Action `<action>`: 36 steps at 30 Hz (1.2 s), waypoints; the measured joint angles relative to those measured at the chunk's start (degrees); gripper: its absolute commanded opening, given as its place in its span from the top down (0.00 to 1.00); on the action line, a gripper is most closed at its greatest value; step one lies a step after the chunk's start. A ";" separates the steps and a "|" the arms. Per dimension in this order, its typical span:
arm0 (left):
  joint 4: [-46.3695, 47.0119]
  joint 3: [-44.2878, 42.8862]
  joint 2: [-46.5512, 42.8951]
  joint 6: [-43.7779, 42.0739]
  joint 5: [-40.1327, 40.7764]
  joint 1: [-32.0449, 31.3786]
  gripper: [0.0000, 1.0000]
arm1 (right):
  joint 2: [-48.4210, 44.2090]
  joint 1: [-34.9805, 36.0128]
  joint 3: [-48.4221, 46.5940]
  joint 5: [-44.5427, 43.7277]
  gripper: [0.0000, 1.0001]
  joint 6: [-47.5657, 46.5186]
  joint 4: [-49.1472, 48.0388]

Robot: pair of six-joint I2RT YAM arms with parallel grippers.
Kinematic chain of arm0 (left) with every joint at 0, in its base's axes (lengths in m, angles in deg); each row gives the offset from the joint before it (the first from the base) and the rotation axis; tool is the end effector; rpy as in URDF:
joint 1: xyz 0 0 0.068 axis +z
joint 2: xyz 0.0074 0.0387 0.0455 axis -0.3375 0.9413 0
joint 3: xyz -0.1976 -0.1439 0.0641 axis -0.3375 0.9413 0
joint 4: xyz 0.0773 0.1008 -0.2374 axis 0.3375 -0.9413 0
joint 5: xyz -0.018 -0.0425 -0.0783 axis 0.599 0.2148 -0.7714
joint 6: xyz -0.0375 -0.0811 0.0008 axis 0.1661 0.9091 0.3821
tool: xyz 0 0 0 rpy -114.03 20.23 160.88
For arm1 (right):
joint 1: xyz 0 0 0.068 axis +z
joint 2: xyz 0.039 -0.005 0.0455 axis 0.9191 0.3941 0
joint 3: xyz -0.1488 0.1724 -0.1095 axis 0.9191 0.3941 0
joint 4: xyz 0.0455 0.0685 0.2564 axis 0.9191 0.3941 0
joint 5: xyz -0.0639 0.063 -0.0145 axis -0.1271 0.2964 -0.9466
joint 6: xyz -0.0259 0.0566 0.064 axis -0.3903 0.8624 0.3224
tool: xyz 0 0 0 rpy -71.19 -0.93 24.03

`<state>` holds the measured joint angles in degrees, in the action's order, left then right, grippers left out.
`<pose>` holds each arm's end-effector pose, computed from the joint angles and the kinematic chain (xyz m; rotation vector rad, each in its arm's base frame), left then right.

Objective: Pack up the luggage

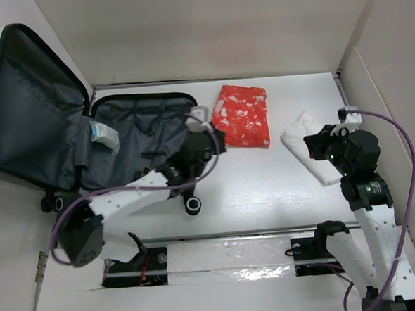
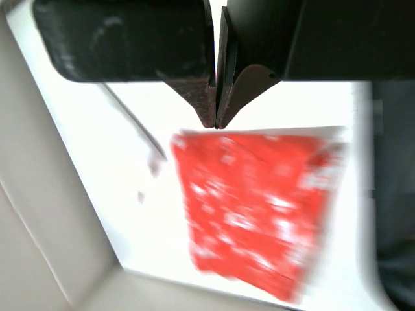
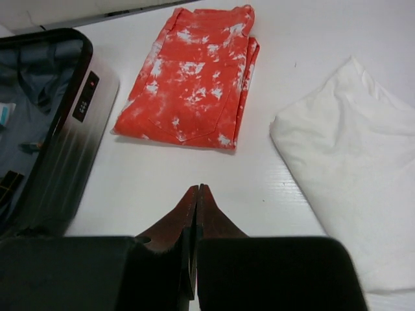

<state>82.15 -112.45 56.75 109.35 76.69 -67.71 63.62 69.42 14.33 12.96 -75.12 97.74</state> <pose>0.2567 -0.2373 0.2925 -0.0778 1.6604 -0.7249 0.2128 0.0261 0.3189 0.0388 1.8361 0.3966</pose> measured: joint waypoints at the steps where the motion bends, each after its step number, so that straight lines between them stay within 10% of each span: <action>1: 0.04 -3.98 5.35 -0.76 0.48 -3.89 1.00 | 0.07 0.00 -0.76 -0.55 1.00 0.07 0.22; 16: 14.40 -10.19 26.77 3.19 -24.09 -5.60 1.00 | 17.46 -7.48 1.49 -18.21 1.00 1.49 -7.50; 36: 16.79 -9.38 26.82 -5.09 -14.03 -15.39 0.97 | 47.23 -16.83 3.10 -11.69 1.00 2.71 -11.96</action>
<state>98.94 -121.82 83.57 104.26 62.66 -83.10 110.86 52.59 17.43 1.26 -72.41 85.78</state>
